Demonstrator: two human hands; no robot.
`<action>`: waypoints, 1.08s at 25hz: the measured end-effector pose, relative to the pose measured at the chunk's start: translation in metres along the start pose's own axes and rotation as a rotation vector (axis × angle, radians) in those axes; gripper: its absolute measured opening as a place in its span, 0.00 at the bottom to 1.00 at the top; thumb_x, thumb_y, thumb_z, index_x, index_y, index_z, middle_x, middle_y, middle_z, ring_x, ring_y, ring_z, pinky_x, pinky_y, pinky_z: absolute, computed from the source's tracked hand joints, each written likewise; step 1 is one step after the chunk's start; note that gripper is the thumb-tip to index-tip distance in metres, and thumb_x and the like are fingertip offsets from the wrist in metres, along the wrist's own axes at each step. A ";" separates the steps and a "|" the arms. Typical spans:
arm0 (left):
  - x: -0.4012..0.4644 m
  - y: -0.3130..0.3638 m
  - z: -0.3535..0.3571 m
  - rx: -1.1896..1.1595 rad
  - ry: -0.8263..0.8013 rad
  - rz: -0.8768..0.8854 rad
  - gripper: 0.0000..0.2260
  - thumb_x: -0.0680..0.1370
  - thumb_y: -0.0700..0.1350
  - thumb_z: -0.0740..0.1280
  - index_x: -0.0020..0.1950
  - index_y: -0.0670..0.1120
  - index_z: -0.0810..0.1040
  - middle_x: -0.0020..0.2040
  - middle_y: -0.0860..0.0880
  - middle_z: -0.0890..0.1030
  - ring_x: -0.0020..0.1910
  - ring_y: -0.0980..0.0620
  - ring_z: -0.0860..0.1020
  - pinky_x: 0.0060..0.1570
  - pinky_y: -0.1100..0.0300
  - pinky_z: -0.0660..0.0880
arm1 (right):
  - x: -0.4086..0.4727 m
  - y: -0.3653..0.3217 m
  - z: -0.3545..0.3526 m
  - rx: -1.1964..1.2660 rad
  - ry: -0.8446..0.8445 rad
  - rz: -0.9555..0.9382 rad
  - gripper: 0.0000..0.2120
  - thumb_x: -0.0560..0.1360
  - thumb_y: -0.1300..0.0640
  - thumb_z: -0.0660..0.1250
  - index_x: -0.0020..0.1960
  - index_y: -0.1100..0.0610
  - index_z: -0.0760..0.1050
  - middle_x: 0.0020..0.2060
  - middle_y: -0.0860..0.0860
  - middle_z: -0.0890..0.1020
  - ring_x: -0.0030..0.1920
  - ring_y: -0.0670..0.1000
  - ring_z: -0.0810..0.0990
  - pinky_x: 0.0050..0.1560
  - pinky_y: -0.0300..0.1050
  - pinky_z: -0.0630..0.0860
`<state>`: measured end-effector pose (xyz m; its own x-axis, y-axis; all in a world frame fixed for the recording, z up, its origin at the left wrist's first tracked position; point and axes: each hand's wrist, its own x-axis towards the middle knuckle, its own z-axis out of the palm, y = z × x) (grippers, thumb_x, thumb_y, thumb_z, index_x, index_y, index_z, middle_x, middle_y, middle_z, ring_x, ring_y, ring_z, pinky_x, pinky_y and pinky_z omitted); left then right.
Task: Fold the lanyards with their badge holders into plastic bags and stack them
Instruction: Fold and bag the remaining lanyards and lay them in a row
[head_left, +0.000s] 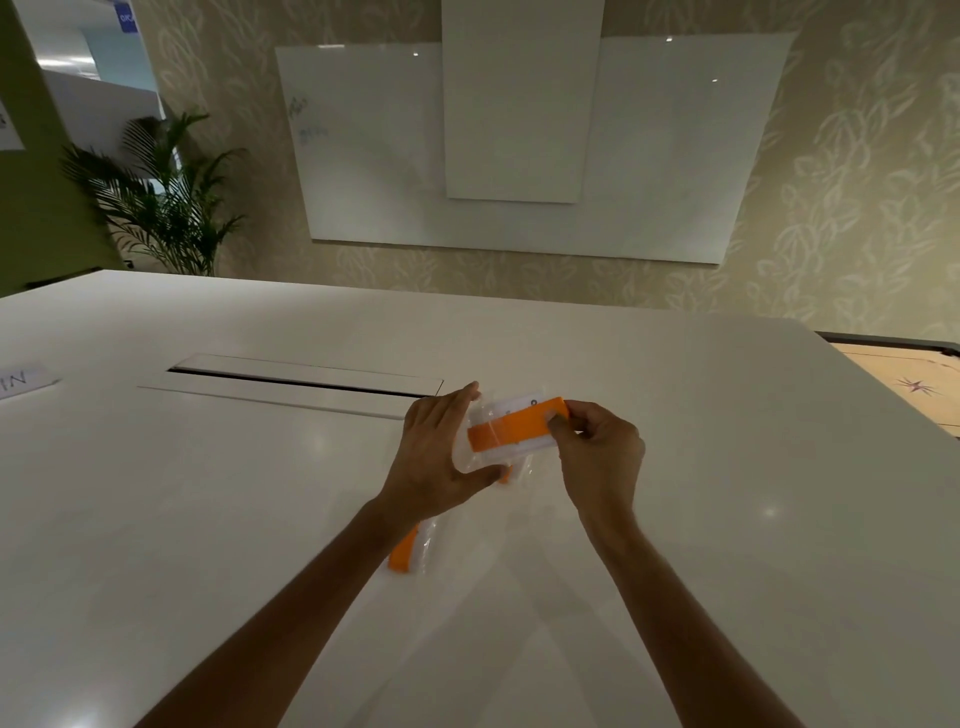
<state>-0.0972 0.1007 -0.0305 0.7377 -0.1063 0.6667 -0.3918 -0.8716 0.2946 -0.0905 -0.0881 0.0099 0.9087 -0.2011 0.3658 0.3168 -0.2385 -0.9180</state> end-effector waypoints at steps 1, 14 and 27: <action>0.000 0.003 0.002 -0.005 0.005 0.007 0.43 0.66 0.74 0.60 0.70 0.46 0.60 0.67 0.46 0.72 0.64 0.46 0.71 0.65 0.53 0.63 | -0.002 -0.001 0.002 -0.034 -0.008 -0.021 0.05 0.72 0.57 0.71 0.48 0.51 0.82 0.36 0.45 0.83 0.37 0.46 0.82 0.42 0.44 0.78; 0.000 0.038 0.027 -0.016 0.139 -0.033 0.37 0.70 0.68 0.64 0.67 0.42 0.69 0.60 0.46 0.78 0.58 0.48 0.76 0.60 0.53 0.72 | -0.004 0.002 0.007 -0.127 -0.182 0.023 0.04 0.71 0.49 0.72 0.39 0.48 0.79 0.35 0.42 0.83 0.37 0.41 0.81 0.39 0.38 0.76; 0.012 0.040 0.009 -0.919 -0.113 -0.632 0.07 0.75 0.38 0.69 0.50 0.48 0.80 0.45 0.53 0.82 0.48 0.54 0.79 0.47 0.67 0.75 | 0.017 0.035 -0.003 0.034 -0.484 0.125 0.05 0.69 0.62 0.73 0.36 0.54 0.83 0.34 0.51 0.85 0.36 0.47 0.80 0.41 0.41 0.75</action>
<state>-0.0988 0.0608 -0.0166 0.9750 0.1472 0.1663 -0.1519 -0.1045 0.9829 -0.0648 -0.1031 -0.0150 0.9596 0.2396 0.1472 0.1989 -0.2084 -0.9576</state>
